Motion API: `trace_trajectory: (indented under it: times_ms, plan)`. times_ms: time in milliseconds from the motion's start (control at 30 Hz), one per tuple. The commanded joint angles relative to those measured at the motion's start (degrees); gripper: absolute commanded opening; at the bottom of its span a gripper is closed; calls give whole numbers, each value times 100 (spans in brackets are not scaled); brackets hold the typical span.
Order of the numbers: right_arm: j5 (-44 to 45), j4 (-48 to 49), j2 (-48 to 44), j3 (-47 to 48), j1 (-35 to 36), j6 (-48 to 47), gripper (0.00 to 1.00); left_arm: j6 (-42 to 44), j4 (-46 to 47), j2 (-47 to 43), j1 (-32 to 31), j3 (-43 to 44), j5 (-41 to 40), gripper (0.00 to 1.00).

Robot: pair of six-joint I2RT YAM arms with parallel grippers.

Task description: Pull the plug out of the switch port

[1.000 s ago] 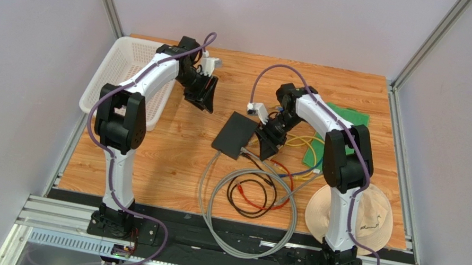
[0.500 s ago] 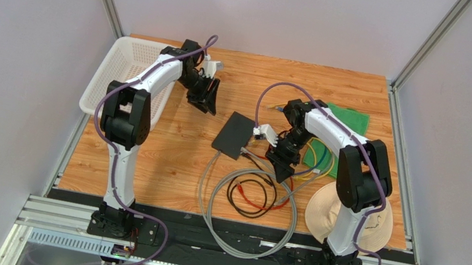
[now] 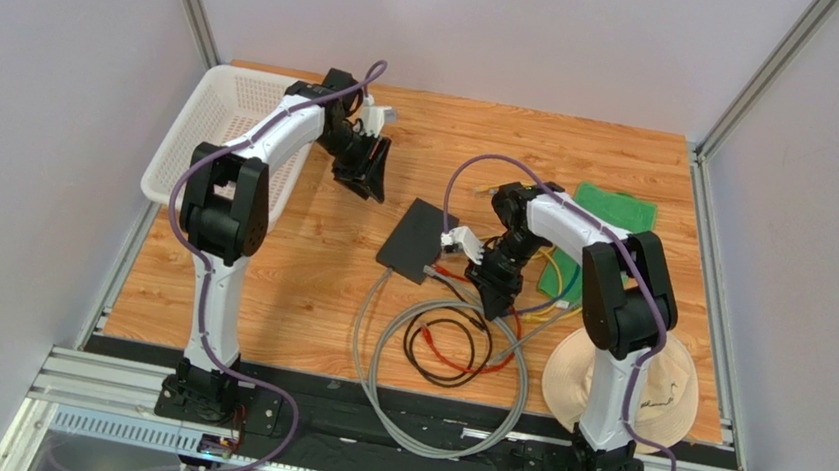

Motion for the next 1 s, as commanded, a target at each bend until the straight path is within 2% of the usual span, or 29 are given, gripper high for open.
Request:
trace_trajectory:
  times_ms: [0, 67, 200, 367, 500, 733, 833, 967]
  plan:
    - [-89, -227, 69, 399, 34, -340, 10, -23, 1, 77, 49, 289, 115, 53]
    - [-98, -684, -132, 583, 43, -664, 4, -23, -26, 68, 67, 325, 124, 53]
    - [7, -1833, -555, 1145, -53, -1403, 1, -23, -17, 50, 102, 334, 80, 53]
    - [857, -2417, -670, 1761, -150, -1958, 0, -23, 27, 103, 111, 386, 45, 52]
    - [1404, -2242, -345, 2192, -483, -2335, 0, -23, -8, 147, 102, 526, 54, 52]
    - [2019, -1653, 577, 3808, -853, -2696, 0, 30, -26, 15, 102, 457, 1, 53]
    - [2380, -1144, 605, 3723, -853, -3204, 0, 56, -8, -37, 102, 360, -34, 52]
    - [3177, 216, 491, 2733, -915, -3759, 1, 118, -26, -134, 102, 281, -139, 53]
